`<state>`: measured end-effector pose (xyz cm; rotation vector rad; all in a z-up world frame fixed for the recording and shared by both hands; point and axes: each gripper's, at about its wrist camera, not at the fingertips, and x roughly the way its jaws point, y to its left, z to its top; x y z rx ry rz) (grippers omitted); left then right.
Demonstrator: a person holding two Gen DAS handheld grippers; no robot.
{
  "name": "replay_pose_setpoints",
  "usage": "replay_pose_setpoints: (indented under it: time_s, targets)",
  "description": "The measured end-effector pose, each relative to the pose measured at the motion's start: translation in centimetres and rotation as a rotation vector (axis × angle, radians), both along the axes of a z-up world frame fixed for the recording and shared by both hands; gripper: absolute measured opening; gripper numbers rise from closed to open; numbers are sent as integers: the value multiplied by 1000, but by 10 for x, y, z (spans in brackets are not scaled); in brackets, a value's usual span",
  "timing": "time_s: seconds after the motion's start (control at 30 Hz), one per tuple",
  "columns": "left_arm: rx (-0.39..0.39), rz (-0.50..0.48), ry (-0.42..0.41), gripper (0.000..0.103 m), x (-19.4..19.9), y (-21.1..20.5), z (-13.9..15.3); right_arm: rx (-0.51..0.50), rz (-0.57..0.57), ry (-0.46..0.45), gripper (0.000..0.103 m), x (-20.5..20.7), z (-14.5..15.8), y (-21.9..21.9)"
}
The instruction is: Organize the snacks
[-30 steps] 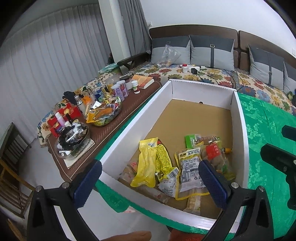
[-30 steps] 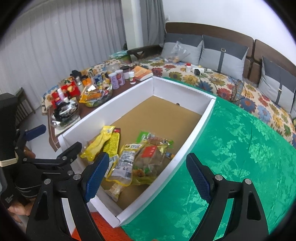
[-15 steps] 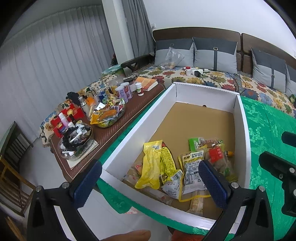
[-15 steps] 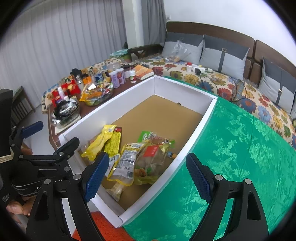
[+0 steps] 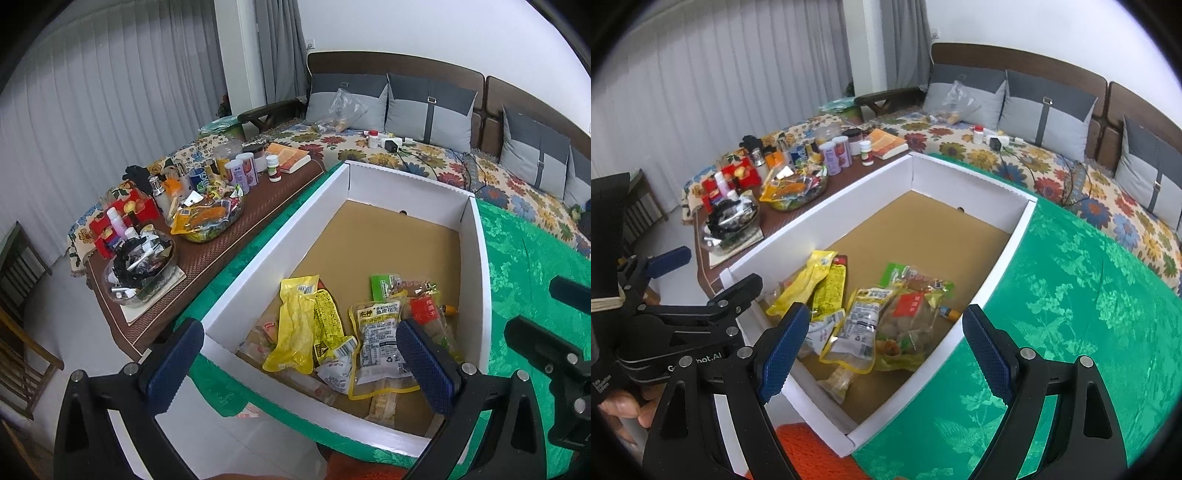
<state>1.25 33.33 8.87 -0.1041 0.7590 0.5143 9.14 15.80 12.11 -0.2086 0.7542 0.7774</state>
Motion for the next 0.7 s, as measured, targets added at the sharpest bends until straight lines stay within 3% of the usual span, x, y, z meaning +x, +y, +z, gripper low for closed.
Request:
replay_pose_setpoints:
  time_s: [0.7]
  targets:
    - [-62,-6,3,103,-4,7,-7,-16,8,2,88,-3,-5,2]
